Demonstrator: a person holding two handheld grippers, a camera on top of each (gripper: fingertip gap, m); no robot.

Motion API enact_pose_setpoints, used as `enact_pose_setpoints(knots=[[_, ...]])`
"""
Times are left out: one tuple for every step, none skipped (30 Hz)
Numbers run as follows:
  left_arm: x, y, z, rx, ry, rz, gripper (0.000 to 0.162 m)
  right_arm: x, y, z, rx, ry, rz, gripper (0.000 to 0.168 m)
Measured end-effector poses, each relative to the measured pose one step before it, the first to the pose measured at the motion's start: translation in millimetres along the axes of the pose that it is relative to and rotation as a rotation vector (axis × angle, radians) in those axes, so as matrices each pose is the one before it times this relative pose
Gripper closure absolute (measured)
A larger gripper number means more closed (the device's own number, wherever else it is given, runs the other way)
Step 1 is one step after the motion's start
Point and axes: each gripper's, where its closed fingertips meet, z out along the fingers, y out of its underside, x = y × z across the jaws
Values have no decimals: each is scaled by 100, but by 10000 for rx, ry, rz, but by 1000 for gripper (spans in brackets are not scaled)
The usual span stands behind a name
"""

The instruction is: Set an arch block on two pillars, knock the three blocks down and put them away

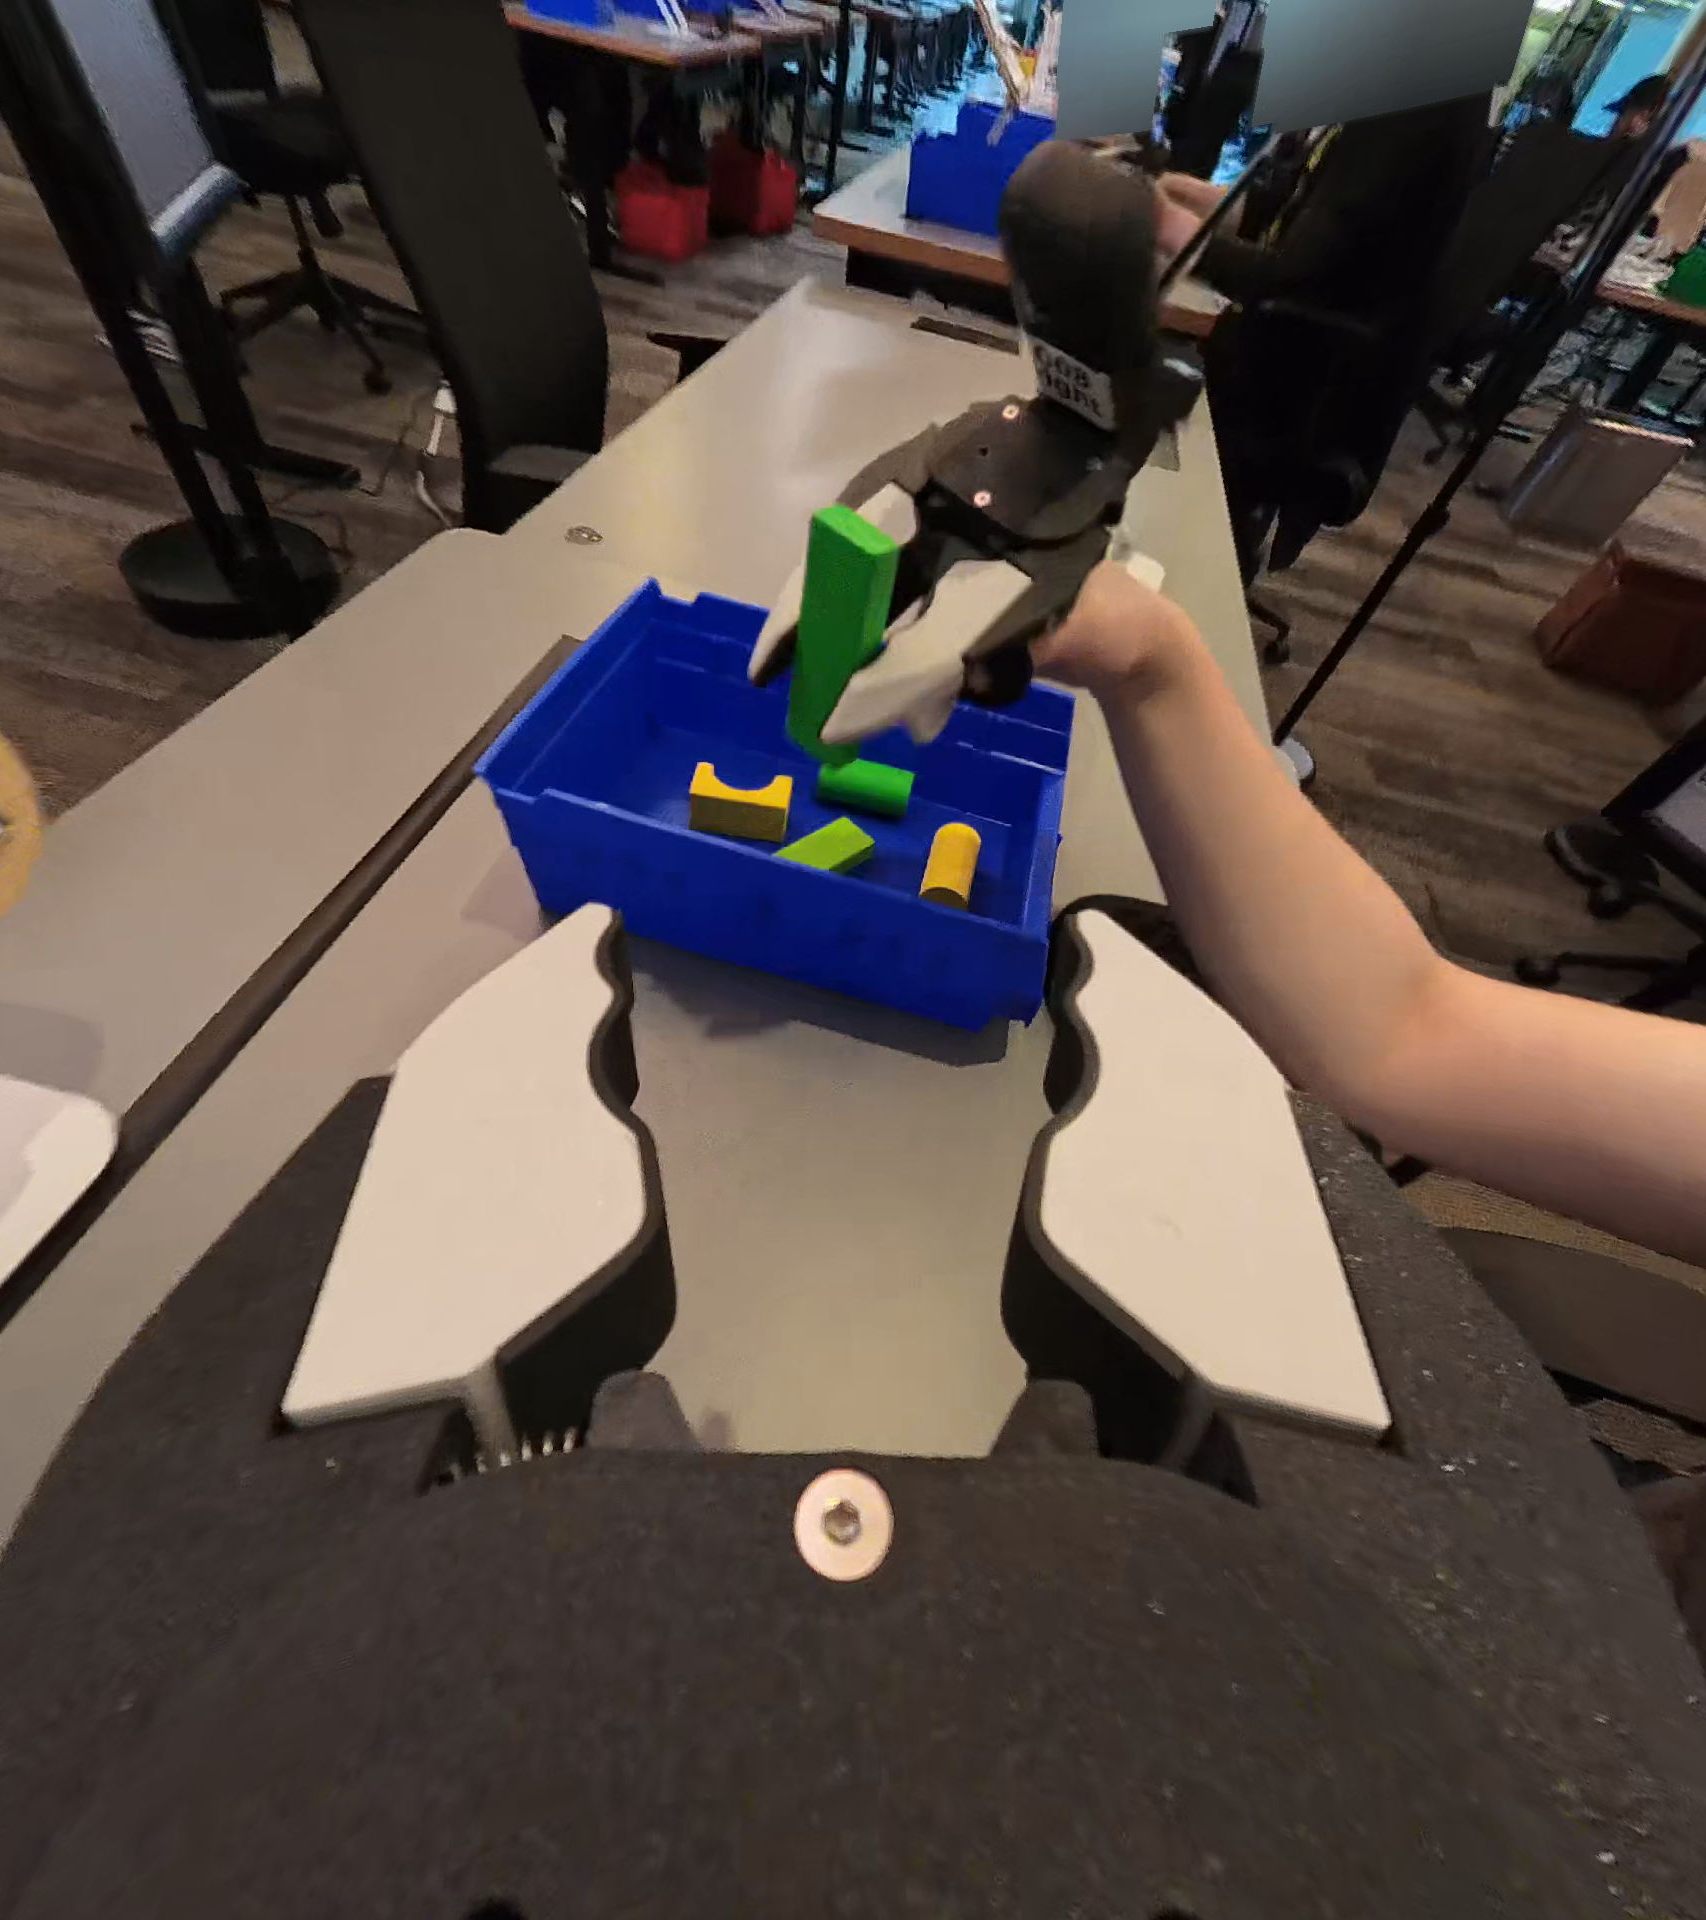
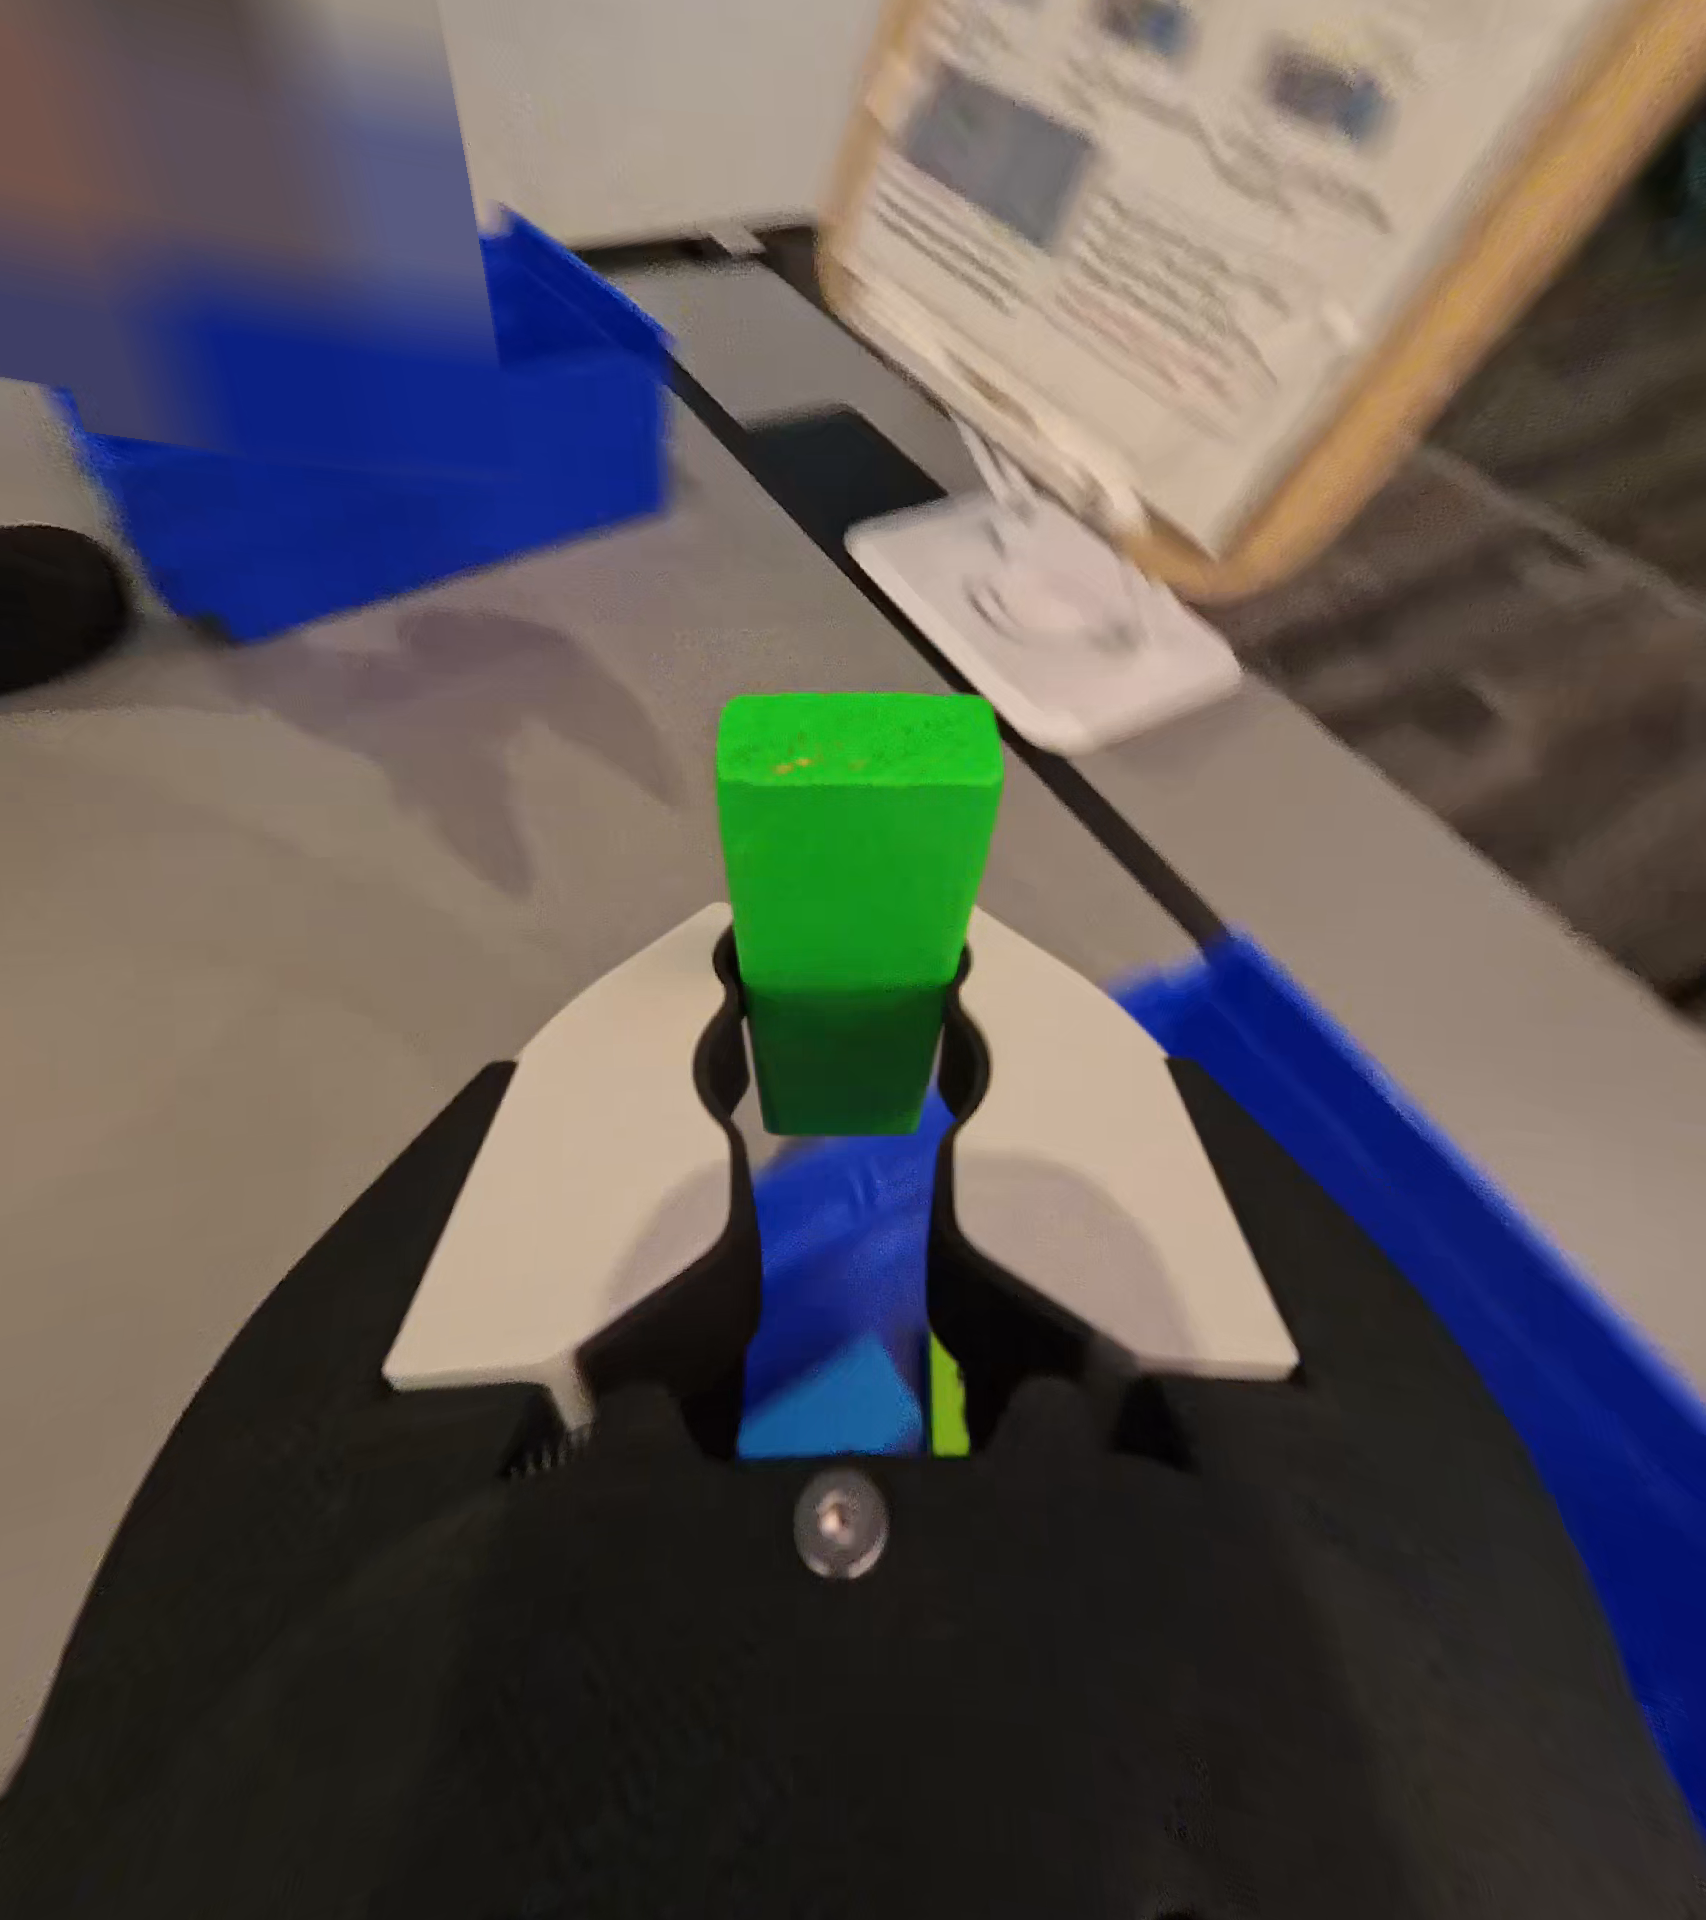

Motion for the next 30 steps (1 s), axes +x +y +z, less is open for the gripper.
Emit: enact_pose_setpoints(knots=[[-38, 263, -1350, 129, -221, 62, 83, 1532, 2067, -1002, -614, 416, 797, 133], [-25, 218, -1439, 175, -240, 88, 83, 1759, 2310, -541, -797, 522, 803, 134], [-147, 203, -1476, 159, -320, 95, 85, 2105, 2352, -81, -908, 757, 658, 133], [-113, 124, -1521, 171, -298, 105, 83, 1908, 2146, 376, -951, 735, 471, 133], [-36, 12, -1526, 243, -222, 125, 79, 1227, 1666, 751, -835, 446, 266, 132], [-172, 63, -1514, 251, -286, 109, 78, 493, 1091, 955, -632, 149, 44, 132], [-477, 130, -1460, 224, -449, 120, 79, 119, 584, 1046, -434, 72, -178, 132], [-746, 92, -1389, 221, -579, 164, 81, -63, 143, 1043, -285, 74, -254, 133], [-944, -39, -1286, 274, -643, 176, 84, -173, -241, 1004, -164, 62, -221, 133], [-929, -289, -1126, 349, -548, 238, 87, -206, -462, 967, -76, 74, -158, 133], [-832, -473, -975, 296, -423, 218, 90, 40, -289, 911, -191, 247, -98, 133], [-780, -238, -918, 42, -332, 106, 92, 307, 126, 766, -434, 432, -108, 133], [-982, 138, -950, -220, -422, -42, 91, 228, 475, 507, -572, 392, -181, 133], [-1262, 449, -964, -399, -553, -29, 89, 110, 579, 206, -505, 255, -196, 130], [-1486, 607, -1001, -466, -661, 107, 84, 37, 337, -164, -204, 105, -103, 126], [-1680, 681, -1064, -445, -745, 164, 79, 49, -1, -607, 158, -8, 33, 123], [-2109, 623, -1120, -317, -946, 57, 71, 223, -263, -1112, 444, 0, 197, 122], [-2616, 597, -1130, -188, -1152, -93, 63, 603, -515, -1582, 676, 163, 280, 122], [-2831, 699, -1007, -169, -1125, -139, 64, 1058, -743, -1949, 859, 405, 334, 122], [-2702, 911, -720, -244, -909, -171, 65, 1341, -719, -2056, 860, 501, 438, 122], [-2416, 1208, -387, -389, -641, -272, 66, 1623, -453, -1931, 667, 601, 549, 122], [-2173, 1393, -112, -479, -460, -391, 67, 1877, -90, -1577, 417, 691, 615, 122], [-1831, 1588, 120, -608, -286, -448, 69, 1745, 424, -1116, 97, 568, 602, 122], [-1224, 1655, 289, -710, -4, -401, 71, 1440, 957, -562, -179, 373, 552, 117], [-674, 1581, 441, -712, 218, -351, 76, 1175, 1367, -24, -434, 234, 474, 112], [-554, 1201, 528, -600, 181, -259, 78, 912, 1727, 419, -701, 99, 381, 112], [-949, 588, 404, -391, -197, -213, 80, 466, 1856, 781, -817, -125, 335, 111], [-1260, 364, 216, -237, -571, -357, 82, -81, 1795, 1015, -877, -433, 288, 113], [-713, 378, 246, -159, -359, -218, 85, -405, 1454, 1037, -781, -600, 223, 123], [38, 624, 371, -322, 33, -168, 84, -519, 1088, 1006, -588, -610, 192, 133]])
